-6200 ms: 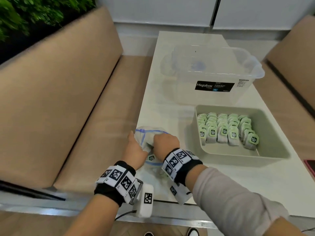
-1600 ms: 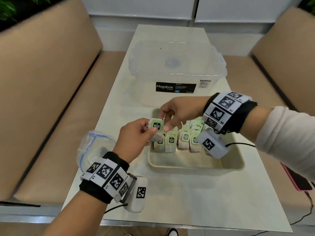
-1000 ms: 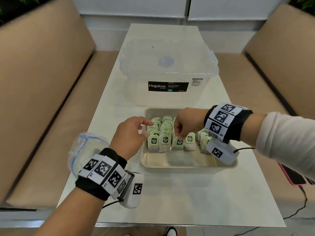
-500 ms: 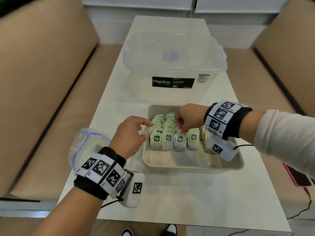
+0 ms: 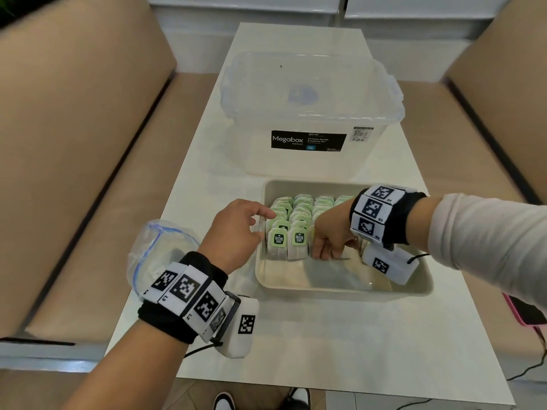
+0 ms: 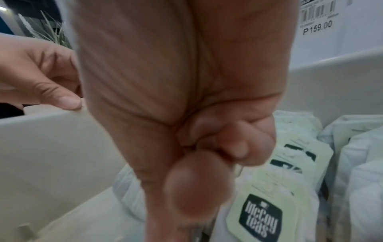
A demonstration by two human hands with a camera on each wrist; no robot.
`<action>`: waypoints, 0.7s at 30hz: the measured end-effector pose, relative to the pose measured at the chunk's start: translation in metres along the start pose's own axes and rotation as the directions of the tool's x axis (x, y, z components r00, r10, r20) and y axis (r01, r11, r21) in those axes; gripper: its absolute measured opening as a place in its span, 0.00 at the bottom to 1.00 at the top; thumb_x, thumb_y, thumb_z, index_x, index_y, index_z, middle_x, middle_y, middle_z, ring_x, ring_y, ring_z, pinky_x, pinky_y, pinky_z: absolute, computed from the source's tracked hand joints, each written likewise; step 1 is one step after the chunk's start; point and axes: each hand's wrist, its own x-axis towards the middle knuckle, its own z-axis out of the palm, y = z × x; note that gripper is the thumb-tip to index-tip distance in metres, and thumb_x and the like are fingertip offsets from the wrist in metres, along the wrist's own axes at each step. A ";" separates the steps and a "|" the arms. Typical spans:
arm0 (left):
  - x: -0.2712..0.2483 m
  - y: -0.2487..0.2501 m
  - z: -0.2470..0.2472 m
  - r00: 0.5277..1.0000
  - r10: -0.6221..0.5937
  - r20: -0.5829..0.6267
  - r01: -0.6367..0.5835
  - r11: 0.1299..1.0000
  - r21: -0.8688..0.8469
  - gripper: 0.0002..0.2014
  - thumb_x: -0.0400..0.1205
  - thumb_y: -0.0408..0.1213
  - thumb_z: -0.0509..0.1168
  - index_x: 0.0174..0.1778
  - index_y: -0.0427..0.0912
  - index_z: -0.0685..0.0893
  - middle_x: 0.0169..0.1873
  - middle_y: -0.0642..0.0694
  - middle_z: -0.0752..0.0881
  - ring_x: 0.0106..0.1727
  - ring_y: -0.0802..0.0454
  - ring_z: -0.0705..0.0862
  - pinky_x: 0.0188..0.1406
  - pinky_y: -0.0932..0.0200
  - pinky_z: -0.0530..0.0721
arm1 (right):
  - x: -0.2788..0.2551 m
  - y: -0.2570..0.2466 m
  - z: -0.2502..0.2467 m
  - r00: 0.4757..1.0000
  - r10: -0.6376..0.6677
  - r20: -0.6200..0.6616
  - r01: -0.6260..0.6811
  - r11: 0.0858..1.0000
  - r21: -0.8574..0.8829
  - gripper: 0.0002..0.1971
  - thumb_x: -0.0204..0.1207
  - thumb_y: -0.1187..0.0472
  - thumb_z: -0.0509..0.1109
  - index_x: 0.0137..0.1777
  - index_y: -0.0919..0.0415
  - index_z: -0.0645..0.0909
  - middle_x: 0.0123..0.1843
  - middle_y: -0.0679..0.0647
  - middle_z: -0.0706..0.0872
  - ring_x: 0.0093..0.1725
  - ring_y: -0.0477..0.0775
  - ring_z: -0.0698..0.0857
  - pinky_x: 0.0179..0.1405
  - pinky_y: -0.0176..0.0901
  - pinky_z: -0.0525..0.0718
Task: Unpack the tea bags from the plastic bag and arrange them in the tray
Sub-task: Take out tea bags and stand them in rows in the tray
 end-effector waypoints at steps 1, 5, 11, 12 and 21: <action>0.000 0.000 0.000 1.000 0.003 -0.002 -0.003 1.000 0.002 0.18 0.75 0.26 0.67 0.53 0.54 0.83 0.53 0.58 0.75 0.49 0.60 0.77 0.39 0.87 0.70 | -0.001 0.001 -0.001 1.000 0.001 -0.002 -0.001 1.000 0.007 0.26 0.76 0.77 0.65 0.74 0.62 0.74 0.68 0.57 0.83 0.51 0.49 0.81 0.16 0.27 0.78; -0.002 0.000 -0.004 1.000 0.022 -0.018 -0.022 1.000 -0.004 0.16 0.77 0.29 0.67 0.55 0.53 0.84 0.53 0.57 0.75 0.50 0.60 0.76 0.40 0.84 0.70 | -0.007 -0.001 -0.002 1.000 -0.010 -0.021 0.011 0.998 0.064 0.25 0.75 0.76 0.67 0.71 0.61 0.77 0.64 0.55 0.85 0.43 0.50 0.85 0.18 0.29 0.79; -0.016 -0.024 -0.060 0.988 -0.020 -0.151 0.019 1.000 -0.008 0.13 0.75 0.27 0.68 0.42 0.53 0.82 0.57 0.52 0.82 0.51 0.56 0.78 0.51 0.67 0.70 | -0.047 -0.027 -0.019 0.927 -0.029 -0.375 0.089 0.985 0.145 0.09 0.72 0.61 0.76 0.52 0.52 0.87 0.31 0.43 0.85 0.23 0.47 0.77 0.26 0.33 0.76; -0.019 -0.033 -0.070 0.985 -0.045 -0.166 0.044 0.999 -0.010 0.13 0.74 0.26 0.68 0.40 0.53 0.82 0.57 0.51 0.83 0.52 0.55 0.79 0.52 0.65 0.71 | -0.054 -0.035 -0.022 0.899 -0.038 -0.437 0.117 0.981 0.155 0.08 0.72 0.60 0.76 0.50 0.52 0.87 0.27 0.42 0.83 0.20 0.44 0.74 0.23 0.30 0.73; -0.067 -0.087 -0.096 0.859 -0.394 -0.326 0.448 0.888 0.105 0.32 0.73 0.48 0.72 0.66 0.32 0.70 0.64 0.37 0.75 0.66 0.40 0.74 0.60 0.53 0.71 | -0.059 -0.146 -0.014 0.718 -0.150 -0.680 0.362 0.915 0.180 0.05 0.76 0.61 0.71 0.49 0.54 0.86 0.36 0.47 0.88 0.21 0.36 0.77 0.19 0.23 0.73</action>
